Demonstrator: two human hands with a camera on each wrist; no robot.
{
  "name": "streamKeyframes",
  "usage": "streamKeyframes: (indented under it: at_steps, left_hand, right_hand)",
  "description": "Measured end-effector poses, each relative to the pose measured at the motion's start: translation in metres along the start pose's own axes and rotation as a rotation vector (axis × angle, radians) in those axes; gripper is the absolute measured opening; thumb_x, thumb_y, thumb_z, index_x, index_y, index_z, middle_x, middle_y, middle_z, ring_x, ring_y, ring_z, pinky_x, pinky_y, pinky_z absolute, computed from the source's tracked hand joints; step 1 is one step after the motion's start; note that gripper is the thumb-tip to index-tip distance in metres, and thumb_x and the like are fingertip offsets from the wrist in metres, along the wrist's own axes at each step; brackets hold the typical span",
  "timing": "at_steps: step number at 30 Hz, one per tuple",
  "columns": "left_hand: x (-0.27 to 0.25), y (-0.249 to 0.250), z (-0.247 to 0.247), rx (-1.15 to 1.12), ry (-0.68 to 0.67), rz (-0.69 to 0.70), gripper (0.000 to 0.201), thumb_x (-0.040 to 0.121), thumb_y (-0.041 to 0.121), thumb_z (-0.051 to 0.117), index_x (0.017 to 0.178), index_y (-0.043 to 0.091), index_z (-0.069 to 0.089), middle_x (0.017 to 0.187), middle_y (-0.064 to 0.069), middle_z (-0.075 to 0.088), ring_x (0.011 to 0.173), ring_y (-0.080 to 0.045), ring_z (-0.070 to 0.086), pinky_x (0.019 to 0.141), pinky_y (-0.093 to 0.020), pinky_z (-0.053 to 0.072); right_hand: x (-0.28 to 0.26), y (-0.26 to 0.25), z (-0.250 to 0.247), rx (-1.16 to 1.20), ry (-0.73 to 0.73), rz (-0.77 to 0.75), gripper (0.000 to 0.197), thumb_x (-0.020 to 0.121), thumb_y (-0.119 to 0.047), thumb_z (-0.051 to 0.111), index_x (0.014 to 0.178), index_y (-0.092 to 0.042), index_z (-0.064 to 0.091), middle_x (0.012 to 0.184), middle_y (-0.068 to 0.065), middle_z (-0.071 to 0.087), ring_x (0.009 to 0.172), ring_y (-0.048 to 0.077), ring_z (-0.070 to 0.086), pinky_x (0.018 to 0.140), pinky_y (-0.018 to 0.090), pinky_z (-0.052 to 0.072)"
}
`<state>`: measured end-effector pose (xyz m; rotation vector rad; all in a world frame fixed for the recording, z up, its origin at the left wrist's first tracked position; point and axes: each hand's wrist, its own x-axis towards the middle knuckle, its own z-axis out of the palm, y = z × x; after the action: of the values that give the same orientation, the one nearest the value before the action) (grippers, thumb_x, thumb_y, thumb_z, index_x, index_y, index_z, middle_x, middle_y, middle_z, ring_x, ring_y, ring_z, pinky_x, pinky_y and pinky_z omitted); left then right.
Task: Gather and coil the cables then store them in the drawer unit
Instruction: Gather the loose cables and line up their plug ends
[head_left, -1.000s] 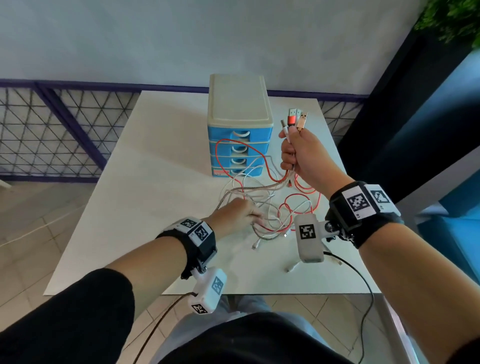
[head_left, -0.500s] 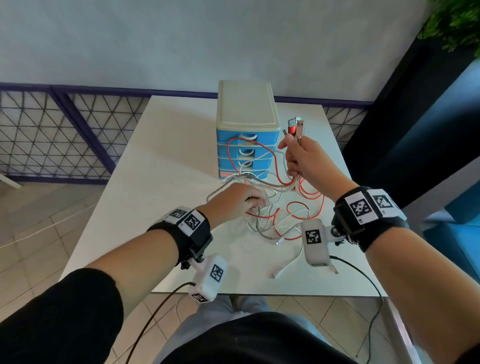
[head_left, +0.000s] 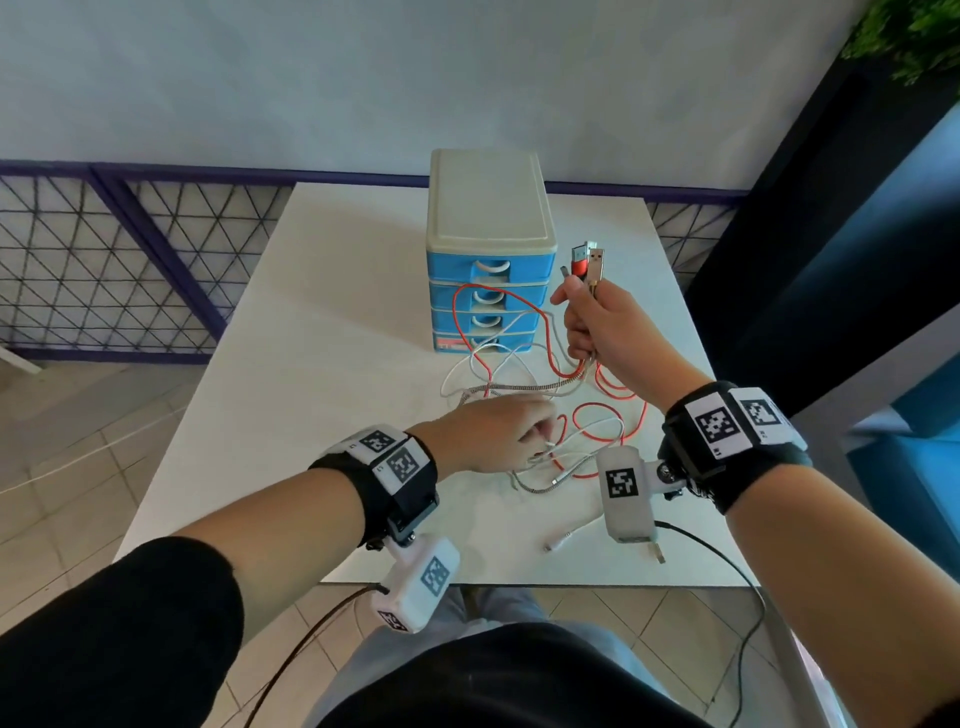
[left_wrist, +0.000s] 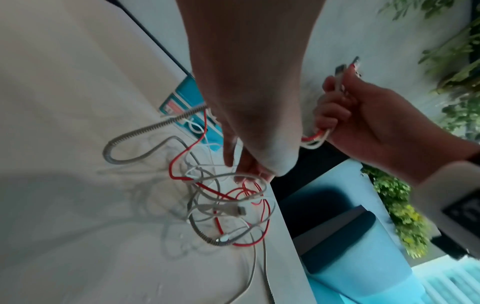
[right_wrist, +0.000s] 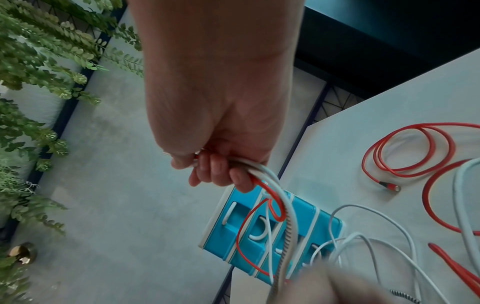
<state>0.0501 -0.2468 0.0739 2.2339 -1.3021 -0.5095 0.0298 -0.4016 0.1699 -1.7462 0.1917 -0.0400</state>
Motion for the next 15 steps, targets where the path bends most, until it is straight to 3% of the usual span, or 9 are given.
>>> streamKeyframes:
  at_steps: [2, 3, 5, 8, 10, 12, 15]
  left_hand:
    - [0.008, 0.007, 0.007, 0.043, 0.096, 0.086, 0.004, 0.089, 0.023, 0.044, 0.088, 0.022, 0.048, 0.087, 0.009, 0.052, 0.082, -0.012, 0.05, 0.071, -0.031, 0.045]
    - [0.012, 0.01, 0.011, 0.076, 0.081, 0.144, 0.003, 0.09, 0.024, 0.047, 0.089, 0.022, 0.048, 0.088, 0.009, 0.052, 0.083, -0.012, 0.05, 0.07, -0.032, 0.045]
    - [0.019, 0.015, 0.021, 0.123, 0.012, 0.227, 0.007, 0.09, 0.025, 0.051, 0.089, 0.018, 0.053, 0.091, 0.003, 0.053, 0.086, -0.016, 0.052, 0.068, -0.035, 0.047]
    - [0.033, 0.014, 0.034, 0.19, 0.106, 0.236, 0.015, 0.086, 0.016, 0.056, 0.099, 0.009, 0.055, 0.102, -0.008, 0.055, 0.089, -0.026, 0.057, 0.07, -0.039, 0.049]
    - [0.043, 0.012, 0.041, 0.187, 0.156, 0.115, 0.027, 0.083, 0.014, 0.059, 0.108, 0.005, 0.051, 0.104, -0.013, 0.058, 0.09, -0.03, 0.059, 0.073, -0.041, 0.049]
    - [0.05, 0.014, 0.042, 0.056, 0.122, -0.062, 0.035, 0.087, 0.018, 0.056, 0.118, 0.005, 0.048, 0.098, -0.013, 0.065, 0.085, -0.03, 0.06, 0.073, -0.036, 0.048]
    - [0.056, 0.021, 0.032, -0.182, 0.064, -0.213, 0.024, 0.093, 0.021, 0.051, 0.109, 0.006, 0.06, 0.083, -0.006, 0.069, 0.059, -0.009, 0.052, 0.056, -0.017, 0.037]
  right_hand:
    - [0.001, 0.0, 0.0, -0.011, 0.006, 0.0, 0.027, 0.102, -0.031, 0.038, 0.088, -0.013, 0.052, 0.062, -0.002, 0.031, 0.047, 0.007, 0.032, 0.052, 0.024, 0.035]
    - [0.001, 0.0, -0.001, -0.013, 0.007, 0.001, 0.027, 0.102, -0.031, 0.038, 0.088, -0.013, 0.052, 0.061, -0.002, 0.031, 0.047, 0.007, 0.033, 0.052, 0.024, 0.035]
    - [0.002, 0.0, -0.003, -0.014, 0.004, 0.001, 0.027, 0.102, -0.032, 0.038, 0.089, -0.013, 0.053, 0.062, -0.002, 0.031, 0.047, 0.007, 0.033, 0.052, 0.025, 0.036]
    - [0.003, 0.0, -0.004, -0.018, 0.004, -0.008, 0.027, 0.102, -0.031, 0.038, 0.088, -0.013, 0.052, 0.061, -0.002, 0.031, 0.047, 0.007, 0.033, 0.052, 0.024, 0.037]
    - [0.003, 0.0, -0.003, -0.025, 0.005, -0.005, 0.026, 0.102, -0.03, 0.038, 0.089, -0.013, 0.052, 0.062, -0.001, 0.032, 0.047, 0.007, 0.033, 0.051, 0.023, 0.036]
    - [0.003, 0.001, -0.003, -0.026, 0.007, 0.001, 0.026, 0.103, -0.028, 0.038, 0.087, -0.013, 0.052, 0.061, -0.001, 0.032, 0.047, 0.008, 0.032, 0.051, 0.023, 0.035]
    - [0.004, 0.004, -0.004, -0.042, 0.012, -0.001, 0.026, 0.102, -0.029, 0.039, 0.086, -0.015, 0.053, 0.062, -0.001, 0.033, 0.048, 0.009, 0.032, 0.051, 0.023, 0.035]
